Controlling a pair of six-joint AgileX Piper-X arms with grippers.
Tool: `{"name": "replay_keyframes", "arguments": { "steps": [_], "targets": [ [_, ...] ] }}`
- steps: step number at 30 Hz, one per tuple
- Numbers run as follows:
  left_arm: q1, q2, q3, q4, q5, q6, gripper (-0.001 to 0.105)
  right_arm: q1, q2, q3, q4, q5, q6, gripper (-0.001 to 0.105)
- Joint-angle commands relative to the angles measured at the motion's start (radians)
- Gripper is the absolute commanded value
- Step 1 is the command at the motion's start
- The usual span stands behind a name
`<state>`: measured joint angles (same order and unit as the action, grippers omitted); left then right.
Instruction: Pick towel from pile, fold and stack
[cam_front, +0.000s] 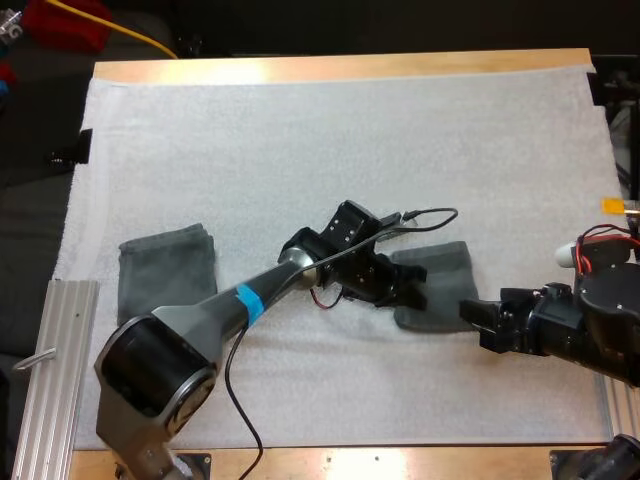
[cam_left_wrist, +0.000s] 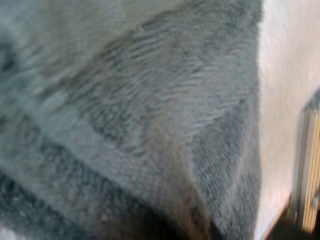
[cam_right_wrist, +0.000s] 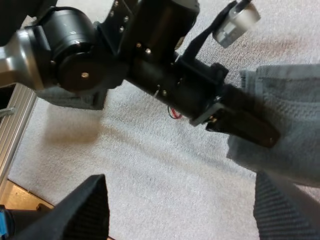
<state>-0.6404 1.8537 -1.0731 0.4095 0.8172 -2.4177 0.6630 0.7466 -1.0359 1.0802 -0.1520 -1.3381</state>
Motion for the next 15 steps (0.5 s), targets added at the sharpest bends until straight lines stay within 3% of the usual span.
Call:
{"name": "replay_keyframes", "arguments": {
  "steps": [1,15],
  "targets": [
    [0.003,-0.031,-0.007,0.010,0.035,0.037,0.000,0.000,-0.005,-0.009,0.002,-0.008,-0.008,0.061],
    [0.230,-0.307,-0.007,0.336,0.040,0.400,0.000,0.000,-0.005,-0.005,-0.001,-0.003,-0.011,0.061]
  ]
}}
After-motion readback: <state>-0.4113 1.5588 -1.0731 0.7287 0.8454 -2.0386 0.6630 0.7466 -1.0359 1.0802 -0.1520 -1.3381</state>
